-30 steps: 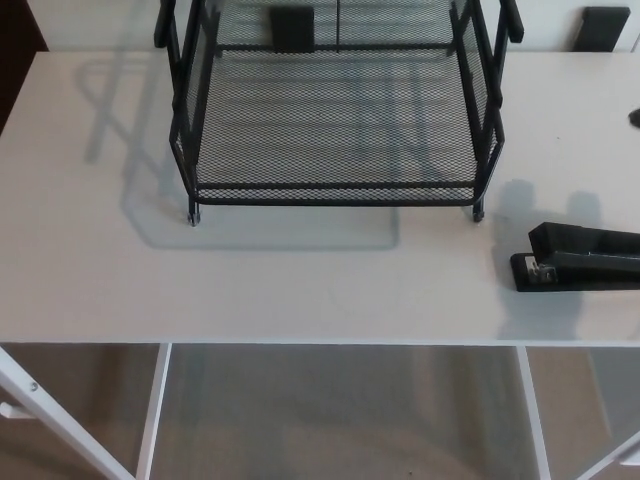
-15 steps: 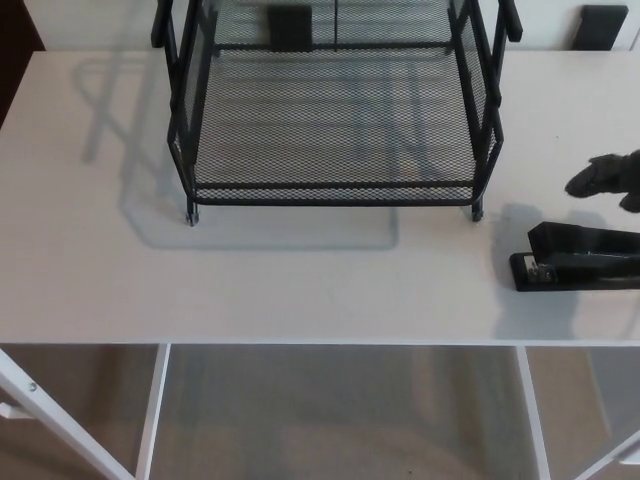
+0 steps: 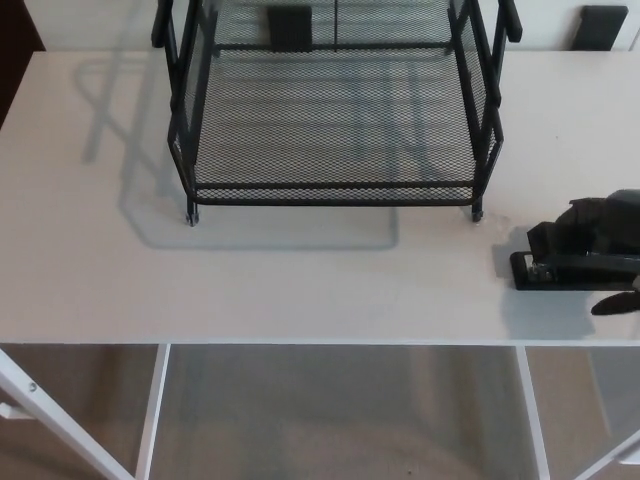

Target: The robot walks towards a desk on which a file tray is kept in the middle and a stapler is kept to its right. The robot lifts the stapler using its right hand and places it on the file tray.

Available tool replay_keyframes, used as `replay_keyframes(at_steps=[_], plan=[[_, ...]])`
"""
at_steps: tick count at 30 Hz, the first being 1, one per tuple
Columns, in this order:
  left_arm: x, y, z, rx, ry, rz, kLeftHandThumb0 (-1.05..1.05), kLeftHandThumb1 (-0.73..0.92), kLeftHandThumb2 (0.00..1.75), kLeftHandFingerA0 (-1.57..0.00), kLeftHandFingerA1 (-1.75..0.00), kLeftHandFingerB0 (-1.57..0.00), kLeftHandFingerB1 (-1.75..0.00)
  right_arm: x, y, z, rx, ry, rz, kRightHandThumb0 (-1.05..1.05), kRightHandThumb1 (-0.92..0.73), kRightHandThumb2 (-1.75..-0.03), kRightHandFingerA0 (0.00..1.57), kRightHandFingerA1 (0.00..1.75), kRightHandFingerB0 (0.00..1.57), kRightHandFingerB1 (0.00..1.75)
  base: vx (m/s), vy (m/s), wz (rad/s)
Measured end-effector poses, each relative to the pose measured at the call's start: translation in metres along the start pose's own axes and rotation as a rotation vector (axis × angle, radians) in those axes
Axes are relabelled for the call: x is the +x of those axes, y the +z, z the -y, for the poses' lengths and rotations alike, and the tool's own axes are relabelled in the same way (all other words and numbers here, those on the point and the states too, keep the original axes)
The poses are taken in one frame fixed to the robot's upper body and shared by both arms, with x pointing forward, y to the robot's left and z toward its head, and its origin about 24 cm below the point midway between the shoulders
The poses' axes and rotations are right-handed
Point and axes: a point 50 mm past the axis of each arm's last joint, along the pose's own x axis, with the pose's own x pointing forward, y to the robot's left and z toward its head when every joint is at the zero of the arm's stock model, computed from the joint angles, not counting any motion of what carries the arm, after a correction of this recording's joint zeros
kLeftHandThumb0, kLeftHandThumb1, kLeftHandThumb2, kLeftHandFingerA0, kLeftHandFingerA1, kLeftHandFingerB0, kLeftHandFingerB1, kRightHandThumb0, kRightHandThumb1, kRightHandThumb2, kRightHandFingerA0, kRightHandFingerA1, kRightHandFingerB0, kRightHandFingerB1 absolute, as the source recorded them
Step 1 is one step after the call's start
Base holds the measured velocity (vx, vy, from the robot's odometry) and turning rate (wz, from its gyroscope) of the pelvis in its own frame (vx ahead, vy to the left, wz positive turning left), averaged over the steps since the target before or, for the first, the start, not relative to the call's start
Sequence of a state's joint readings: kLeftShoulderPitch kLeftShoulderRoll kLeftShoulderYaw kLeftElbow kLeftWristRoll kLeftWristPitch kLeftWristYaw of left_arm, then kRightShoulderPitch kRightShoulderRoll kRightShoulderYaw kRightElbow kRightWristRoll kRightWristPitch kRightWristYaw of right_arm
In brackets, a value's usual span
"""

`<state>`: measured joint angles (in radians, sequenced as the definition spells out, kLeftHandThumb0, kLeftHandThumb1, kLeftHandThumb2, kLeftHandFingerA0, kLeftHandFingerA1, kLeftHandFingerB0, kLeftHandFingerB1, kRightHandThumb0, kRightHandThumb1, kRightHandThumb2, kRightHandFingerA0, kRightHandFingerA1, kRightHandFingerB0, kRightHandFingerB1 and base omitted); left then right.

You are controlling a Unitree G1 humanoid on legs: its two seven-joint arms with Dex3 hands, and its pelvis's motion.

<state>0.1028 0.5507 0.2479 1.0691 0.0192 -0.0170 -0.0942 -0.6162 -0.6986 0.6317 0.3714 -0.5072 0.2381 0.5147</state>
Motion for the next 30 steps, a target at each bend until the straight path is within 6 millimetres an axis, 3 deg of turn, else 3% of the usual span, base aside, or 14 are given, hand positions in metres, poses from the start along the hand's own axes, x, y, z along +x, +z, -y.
replay_keyframes(at_steps=[1,2,4,7,12,18,19,20,22,23,24,27,28,30], plan=[[0.0001,0.0001,0.0002,0.001,-0.001,0.000,-0.86,0.92,0.74,-0.25,-0.57,-0.01,-0.31,0.0003,0.0008,-0.0009,-0.026,-0.001,-0.006,-0.47,-0.55,-0.57,0.34,0.61,0.05,0.28,0.00,0.000,0.00],[0.0002,0.0000,0.0003,0.001,-0.001,-0.001,-0.84,0.92,0.75,-0.25,-0.59,0.00,-0.30,0.0005,0.0016,-0.0013,-0.045,-0.003,-0.009,-0.27,-0.56,-0.58,0.59,1.16,0.15,0.29,0.00,0.000,0.00],[0.0003,-0.0003,0.0006,0.002,-0.002,-0.004,-0.86,0.92,0.75,-0.23,-0.58,0.00,-0.26,0.0011,0.0032,-0.0016,-0.089,-0.019,-0.019,-0.24,-0.60,-0.62,0.82,1.51,0.27,0.32,0.00,0.000,0.00],[0.0003,-0.0004,0.0009,0.004,-0.003,-0.005,-0.88,0.92,0.74,-0.26,-0.60,0.00,-0.27,0.0017,0.0039,-0.0009,-0.145,-0.061,-0.035,-0.32,-0.79,-0.67,0.92,1.54,0.50,0.38,0.00,0.000,0.00],[0.0007,0.0009,0.0012,0.003,-0.004,-0.002,-0.84,0.92,0.74,-0.27,-0.59,-0.01,-0.32,0.0014,0.0044,0.0020,-0.188,-0.152,-0.041,-0.28,-0.65,-0.61,0.92,1.40,0.98,0.60,0.00,0.000,0.00],[0.0014,0.0025,0.0025,0.008,-0.008,-0.001,-0.83,0.92,0.73,-0.33,-0.60,0.00,-0.36,0.0019,0.0047,0.0025,-0.209,-0.227,-0.026,-0.19,-0.57,-0.67,0.85,1.45,0.96,0.72,0.00,0.000,0.00],[0.0015,0.0026,0.0028,0.009,-0.010,-0.002,-0.82,0.73,1.13,-0.32,-0.64,0.00,-0.40,0.0020,0.0046,0.0023,-0.211,-0.237,-0.023,-0.19,-0.58,-0.66,0.84,1.35,0.93,0.82,0.00,0.000,0.00],[0.0017,0.0025,0.0032,0.011,-0.011,-0.004,-0.83,0.92,0.71,-0.31,-0.61,-0.01,-0.37,0.0021,0.0046,0.0020,-0.213,-0.250,-0.018,-0.17,-0.56,-0.68,0.88,1.36,0.95,0.82,0.00,0.000,0.00],[0.0018,0.0022,0.0038,0.014,-0.013,-0.007,-0.83,0.92,0.71,-0.31,-0.61,0.00,-0.37,0.0021,0.0048,0.0013,-0.216,-0.273,-0.009,-0.16,-0.55,-0.68,0.93,1.27,0.96,0.83,0.00,0.000,0.00],[0.0019,0.0021,0.0039,0.014,-0.014,-0.007,-0.83,0.72,1.13,-0.32,-0.65,0.00,-0.41,0.0022,0.0048,0.0011,-0.217,-0.278,-0.007,-0.15,-0.57,-0.72,0.93,1.26,0.94,0.90,0.00,0.000,0.00],[0.0020,0.0021,0.0043,0.016,-0.015,-0.009,-0.83,0.72,1.13,-0.32,-0.65,0.00,-0.41,0.0022,0.0047,0.0003,-0.219,-0.290,-0.002,-0.15,-0.57,-0.72,0.93,1.26,0.94,0.90,0.00,0.000,0.00],[0.0023,0.0020,0.0052,0.021,-0.018,-0.012,-0.86,0.72,1.13,-0.33,-0.65,-0.02,-0.40,0.0024,0.0043,-0.0021,-0.223,-0.322,0.011,-0.14,-0.59,-0.63,0.84,1.63,0.86,1.09,0.00,0.000,0.00],[0.0025,0.0021,0.0054,0.021,-0.019,-0.014,-0.85,0.92,0.70,-0.35,-0.60,0.00,-0.35,0.0025,0.0041,-0.0028,-0.224,-0.331,0.014,-0.12,-0.60,-0.67,0.87,1.60,0.85,1.17,0.00,0.000,0.00],[0.0027,0.0021,0.0059,0.023,-0.020,-0.016,-0.86,0.92,0.70,-0.32,-0.59,-0.01,-0.35,0.0024,0.0036,-0.0041,-0.224,-0.350,0.022,-0.15,-0.58,-0.72,0.89,1.44,0.84,1.17,0.00,0.000,0.00]])
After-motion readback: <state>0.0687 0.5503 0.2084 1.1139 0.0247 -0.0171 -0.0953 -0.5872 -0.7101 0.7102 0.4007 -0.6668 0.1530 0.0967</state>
